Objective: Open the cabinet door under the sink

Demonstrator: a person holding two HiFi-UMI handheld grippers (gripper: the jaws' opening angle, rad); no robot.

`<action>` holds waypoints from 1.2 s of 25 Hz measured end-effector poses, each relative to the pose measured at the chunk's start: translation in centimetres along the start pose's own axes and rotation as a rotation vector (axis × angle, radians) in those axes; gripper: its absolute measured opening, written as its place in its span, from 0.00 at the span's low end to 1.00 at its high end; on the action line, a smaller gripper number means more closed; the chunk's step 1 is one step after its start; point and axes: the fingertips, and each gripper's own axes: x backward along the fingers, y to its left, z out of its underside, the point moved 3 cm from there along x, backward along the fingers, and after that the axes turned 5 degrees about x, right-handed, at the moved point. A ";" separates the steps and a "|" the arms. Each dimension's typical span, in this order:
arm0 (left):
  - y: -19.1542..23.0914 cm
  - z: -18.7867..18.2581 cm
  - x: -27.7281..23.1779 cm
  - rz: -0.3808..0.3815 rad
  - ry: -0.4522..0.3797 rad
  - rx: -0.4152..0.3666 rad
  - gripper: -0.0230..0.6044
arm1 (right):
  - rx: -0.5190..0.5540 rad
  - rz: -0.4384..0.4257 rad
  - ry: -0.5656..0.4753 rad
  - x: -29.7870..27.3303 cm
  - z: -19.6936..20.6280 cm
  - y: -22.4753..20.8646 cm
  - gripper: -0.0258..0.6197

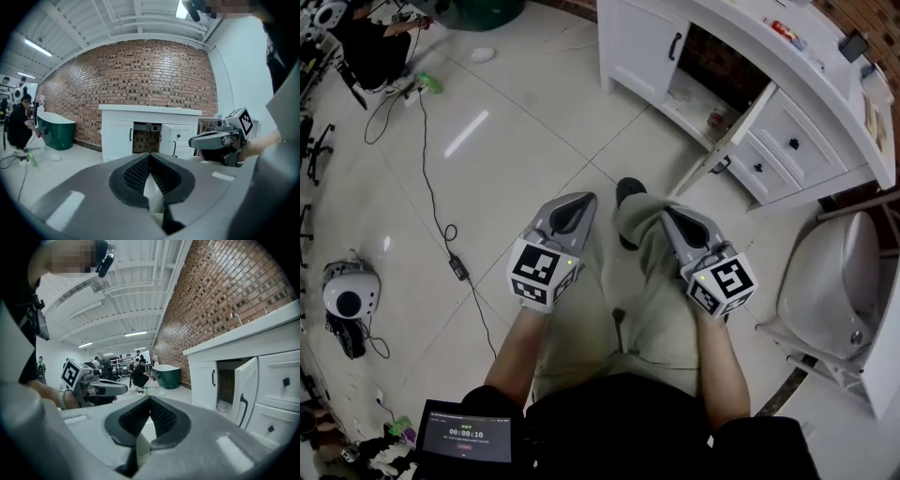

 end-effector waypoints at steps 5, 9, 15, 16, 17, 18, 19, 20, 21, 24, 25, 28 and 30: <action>-0.1 -0.1 -0.4 0.011 -0.003 -0.007 0.07 | -0.002 0.015 -0.010 0.2 -0.3 -0.5 0.03; 0.0 -0.3 -0.7 0.011 0.000 -0.013 0.07 | 0.000 0.020 -0.006 0.0 -0.3 -0.8 0.03; 0.0 -0.3 -0.5 0.005 0.001 -0.006 0.07 | 0.005 0.013 0.004 -0.1 -0.2 -0.7 0.03; 0.0 -0.3 -0.5 0.005 0.001 -0.005 0.07 | 0.004 0.012 0.004 0.0 -0.2 -0.8 0.03; 0.0 -0.3 -0.6 0.005 0.001 -0.005 0.07 | 0.004 0.011 0.004 0.0 -0.1 -0.8 0.03; 0.0 -0.3 -0.5 0.005 0.001 -0.005 0.07 | 0.005 0.010 0.005 -0.1 -0.1 -0.8 0.03; 0.1 -0.3 -0.5 0.005 0.000 -0.005 0.07 | 0.008 0.010 0.007 -0.1 -0.2 -0.7 0.03; 0.1 -0.3 -0.5 0.005 0.001 -0.005 0.07 | 0.012 0.010 0.009 -0.1 -0.2 -0.6 0.03; 0.1 -0.3 -0.5 0.005 0.001 -0.005 0.07 | 0.018 0.009 0.012 -0.1 -0.2 -0.6 0.03; 0.0 -0.3 -0.6 0.005 0.002 -0.004 0.07 | 0.029 0.001 0.017 -0.1 -0.1 -0.5 0.03; 0.0 -0.3 -0.6 0.005 0.001 -0.004 0.07 | 0.027 -0.002 0.017 -0.1 -0.1 -0.5 0.03; 0.0 -0.3 -0.5 0.005 0.000 -0.004 0.06 | 0.016 -0.007 0.009 0.0 -0.1 -0.5 0.03; 0.0 -0.3 -0.4 0.006 -0.001 -0.003 0.06 | 0.013 -0.006 0.004 0.1 -0.2 -0.5 0.03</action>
